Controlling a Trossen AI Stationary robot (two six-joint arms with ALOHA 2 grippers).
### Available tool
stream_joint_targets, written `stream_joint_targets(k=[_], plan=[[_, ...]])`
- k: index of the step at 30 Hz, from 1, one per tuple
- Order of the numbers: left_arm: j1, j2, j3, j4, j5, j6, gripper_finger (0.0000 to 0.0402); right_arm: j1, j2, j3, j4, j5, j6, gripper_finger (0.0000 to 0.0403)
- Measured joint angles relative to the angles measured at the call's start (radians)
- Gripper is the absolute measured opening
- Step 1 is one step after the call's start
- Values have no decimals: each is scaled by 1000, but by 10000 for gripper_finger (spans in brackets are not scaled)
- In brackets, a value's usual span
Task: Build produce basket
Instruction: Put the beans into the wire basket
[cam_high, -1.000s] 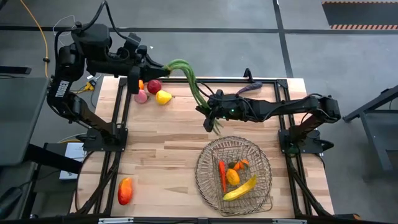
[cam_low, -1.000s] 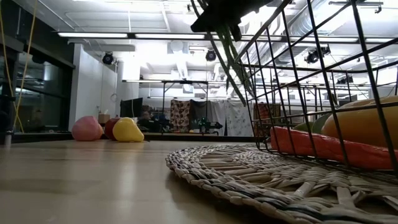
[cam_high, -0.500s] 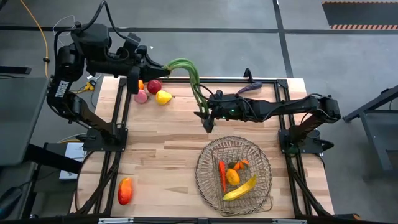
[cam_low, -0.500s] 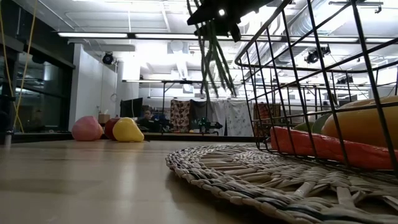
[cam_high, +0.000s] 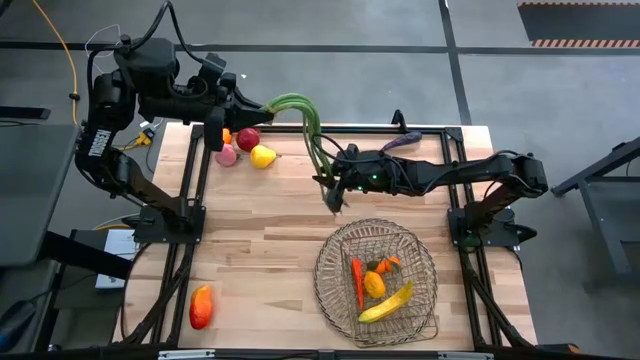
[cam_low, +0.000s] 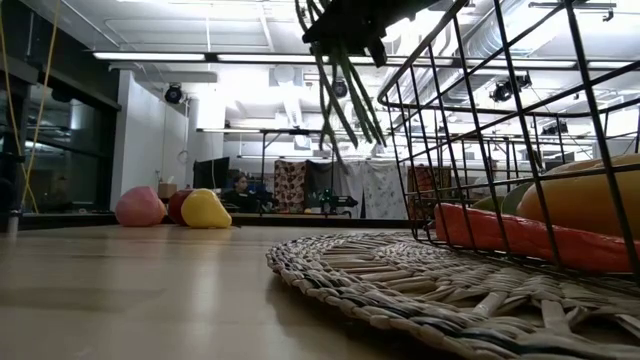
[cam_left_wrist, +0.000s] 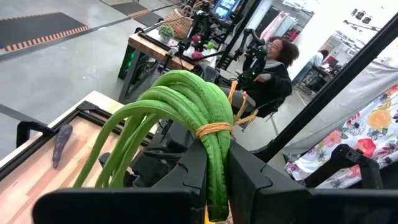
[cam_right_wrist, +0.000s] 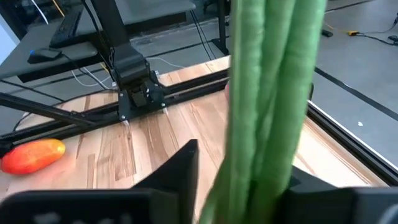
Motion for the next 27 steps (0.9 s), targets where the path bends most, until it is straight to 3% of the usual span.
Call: stream_joint_targets(k=[8, 13, 19, 27], plan=[[0, 0, 0, 0, 0, 2, 26, 0, 0, 0, 7, -16, -8, 13], [0, 0, 0, 0, 3, 1, 26, 0, -33, 0, -29, -28, 1, 14], [-18, 7, 0, 5, 67, -6, 26, 18, -167, 0, -171, -28, 8, 7], [-162, 92, 1, 63, 75, -37, 26, 120, -399, 0, -423, -18, 35, 5]])
